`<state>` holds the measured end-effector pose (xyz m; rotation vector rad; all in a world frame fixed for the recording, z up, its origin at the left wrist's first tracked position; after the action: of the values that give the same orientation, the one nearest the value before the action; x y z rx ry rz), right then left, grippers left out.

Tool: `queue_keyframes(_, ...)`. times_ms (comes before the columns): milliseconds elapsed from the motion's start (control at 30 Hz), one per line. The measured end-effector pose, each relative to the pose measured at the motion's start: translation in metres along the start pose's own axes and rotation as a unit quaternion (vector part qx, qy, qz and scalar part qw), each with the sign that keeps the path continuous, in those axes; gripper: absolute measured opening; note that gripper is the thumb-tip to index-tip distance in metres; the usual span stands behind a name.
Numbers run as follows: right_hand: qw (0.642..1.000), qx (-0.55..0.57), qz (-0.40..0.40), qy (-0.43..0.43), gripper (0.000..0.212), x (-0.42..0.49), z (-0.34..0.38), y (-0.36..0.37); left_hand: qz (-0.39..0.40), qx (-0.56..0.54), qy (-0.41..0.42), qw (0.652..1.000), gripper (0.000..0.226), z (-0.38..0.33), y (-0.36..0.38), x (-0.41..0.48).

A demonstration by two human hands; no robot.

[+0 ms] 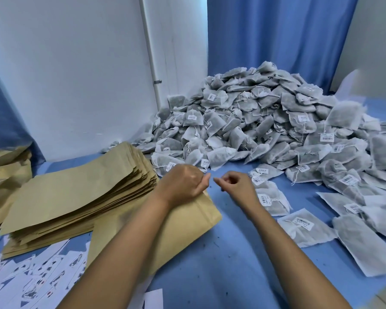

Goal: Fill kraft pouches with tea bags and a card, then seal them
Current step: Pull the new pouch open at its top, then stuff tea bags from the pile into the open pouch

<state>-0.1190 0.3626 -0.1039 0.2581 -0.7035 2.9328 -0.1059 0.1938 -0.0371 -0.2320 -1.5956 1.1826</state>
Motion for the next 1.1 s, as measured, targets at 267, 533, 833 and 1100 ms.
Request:
queue_keyframes(267, 0.918, -0.373, -0.094, 0.098, 0.047, 0.013, -0.092, -0.037, -0.001, 0.002, -0.034, 0.999, 0.055, 0.006, 0.032, 0.011)
queue_keyframes(533, 0.939, -0.268, -0.200, 0.077, 0.065, 0.073, -0.074, -0.058, 0.019, -0.008, -0.061, 0.998, 0.058, 0.015, 0.050, 0.018)
queue_keyframes(833, 0.937, -0.313, 0.072, 0.137, 0.077, 0.103, -0.096, -0.042, 0.066, -0.001, -0.077, 0.995, 0.078, 0.022, 0.060, 0.027)
queue_keyframes(1100, 0.964, -0.261, 0.052, 0.019, 0.042, 0.056, -0.073, -0.019, 0.021, -0.027, -0.079, 0.996, 0.058, 0.013, 0.037, 0.016)
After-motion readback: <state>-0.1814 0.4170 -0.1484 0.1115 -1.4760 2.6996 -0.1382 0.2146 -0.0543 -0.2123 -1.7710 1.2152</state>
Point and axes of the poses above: each hand's wrist, its own x-axis towards the middle knuckle, its own y-axis out of the palm, z = x × y, the point moved 1 cm from there along x, towards the middle knuckle, and after that the axes turned 3 degrees about -x, right-handed, at the moved point
